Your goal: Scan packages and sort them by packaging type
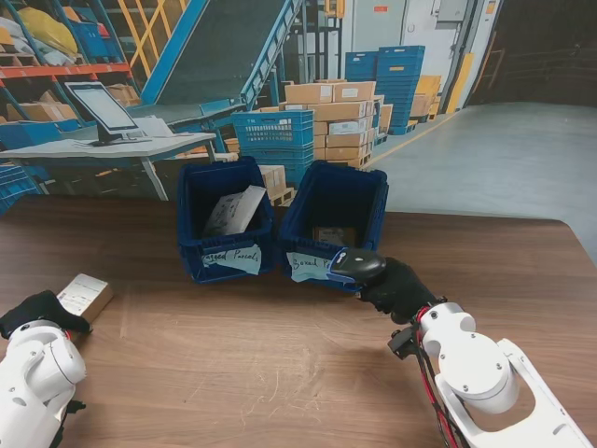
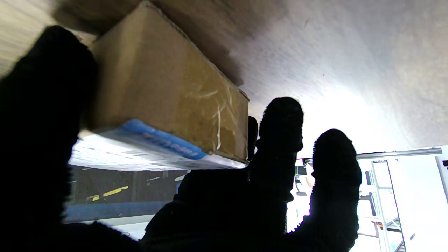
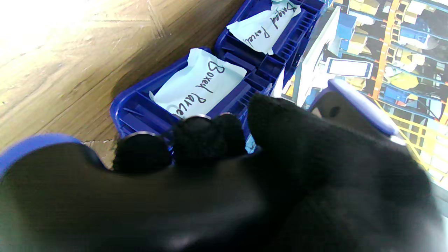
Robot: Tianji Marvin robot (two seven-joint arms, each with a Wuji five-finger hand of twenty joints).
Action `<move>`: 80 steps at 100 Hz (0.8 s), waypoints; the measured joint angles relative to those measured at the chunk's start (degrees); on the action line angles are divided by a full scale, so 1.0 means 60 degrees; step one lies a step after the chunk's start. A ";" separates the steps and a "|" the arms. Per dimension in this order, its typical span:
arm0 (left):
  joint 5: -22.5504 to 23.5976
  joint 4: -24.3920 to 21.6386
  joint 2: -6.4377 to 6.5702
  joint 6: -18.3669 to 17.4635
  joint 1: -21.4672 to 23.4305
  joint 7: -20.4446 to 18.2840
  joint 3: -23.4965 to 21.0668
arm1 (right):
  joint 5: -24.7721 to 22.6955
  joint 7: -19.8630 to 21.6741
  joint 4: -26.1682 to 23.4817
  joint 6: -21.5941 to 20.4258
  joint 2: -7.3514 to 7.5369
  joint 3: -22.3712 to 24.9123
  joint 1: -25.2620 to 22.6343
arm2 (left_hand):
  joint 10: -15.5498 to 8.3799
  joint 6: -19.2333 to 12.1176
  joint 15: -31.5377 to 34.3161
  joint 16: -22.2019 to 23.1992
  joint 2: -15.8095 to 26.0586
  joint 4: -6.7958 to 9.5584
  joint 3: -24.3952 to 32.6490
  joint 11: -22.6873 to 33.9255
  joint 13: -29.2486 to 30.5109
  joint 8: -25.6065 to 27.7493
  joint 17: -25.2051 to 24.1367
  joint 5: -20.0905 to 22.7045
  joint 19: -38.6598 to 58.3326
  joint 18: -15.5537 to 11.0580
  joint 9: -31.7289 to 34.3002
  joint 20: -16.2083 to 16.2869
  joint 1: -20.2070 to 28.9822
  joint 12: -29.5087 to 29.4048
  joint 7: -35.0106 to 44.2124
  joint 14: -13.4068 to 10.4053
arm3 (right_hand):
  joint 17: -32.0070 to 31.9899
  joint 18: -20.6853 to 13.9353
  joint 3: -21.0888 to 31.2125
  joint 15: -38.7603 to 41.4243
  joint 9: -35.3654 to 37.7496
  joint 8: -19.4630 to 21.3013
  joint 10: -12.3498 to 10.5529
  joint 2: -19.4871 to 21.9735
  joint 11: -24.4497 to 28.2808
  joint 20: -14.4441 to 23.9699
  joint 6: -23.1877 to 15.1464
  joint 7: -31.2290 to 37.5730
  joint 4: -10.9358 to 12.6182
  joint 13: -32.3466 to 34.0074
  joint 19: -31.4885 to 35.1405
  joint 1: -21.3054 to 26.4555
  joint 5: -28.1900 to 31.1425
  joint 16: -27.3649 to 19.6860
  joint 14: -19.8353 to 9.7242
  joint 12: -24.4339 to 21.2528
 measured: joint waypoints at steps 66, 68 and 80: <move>-0.1017 -0.2817 -0.0274 0.0391 0.1429 -0.0309 -0.0709 | 0.0000 -0.0298 -0.0089 -0.0070 -0.0026 0.0035 -0.0072 | 0.0000 -0.0006 0.0097 0.0225 -0.0012 -0.0009 0.0000 -0.0001 0.0019 -0.0049 0.0121 0.0073 0.0229 0.0025 0.0041 0.0128 0.0000 0.0000 0.0000 0.0000 | 0.0000 0.0000 0.0000 0.0001 0.0003 0.0000 0.0000 0.0000 0.0000 0.0000 0.0000 0.0000 0.0000 0.0000 0.0000 0.0000 0.0000 0.0000 0.0000 0.0000; -0.1119 -0.2932 -0.0286 0.0390 0.1490 -0.0328 -0.0743 | 0.0000 -0.0305 -0.0094 -0.0074 -0.0028 0.0034 -0.0072 | 0.0000 -0.0006 0.0097 0.0226 -0.0022 -0.0038 -0.0003 0.0000 0.0019 -0.0062 0.0121 0.0088 0.0229 0.0025 0.0087 0.0129 0.0000 0.0000 0.0000 0.0000 | 0.0000 0.0000 0.0000 0.0001 0.0003 0.0000 0.0000 0.0000 0.0000 0.0000 0.0000 0.0000 0.0000 0.0000 0.0000 0.0000 0.0000 0.0000 0.0000 0.0000; -0.1941 -0.3515 -0.0354 0.0190 0.1833 -0.0221 -0.0892 | -0.0015 -0.0364 -0.0142 -0.0085 -0.0042 0.0026 -0.0079 | 0.0000 -0.0007 0.0097 0.0227 -0.0022 -0.0102 -0.0003 0.0000 0.0019 -0.0067 0.0121 0.0093 0.0229 0.0026 0.0090 0.0133 0.0000 0.0001 0.0000 0.0000 | 0.0000 0.0001 0.0000 0.0001 0.0003 -0.0001 0.0000 0.0000 0.0000 0.0000 0.0000 0.0000 0.0000 0.0000 0.0000 0.0000 0.0000 0.0000 0.0000 0.0000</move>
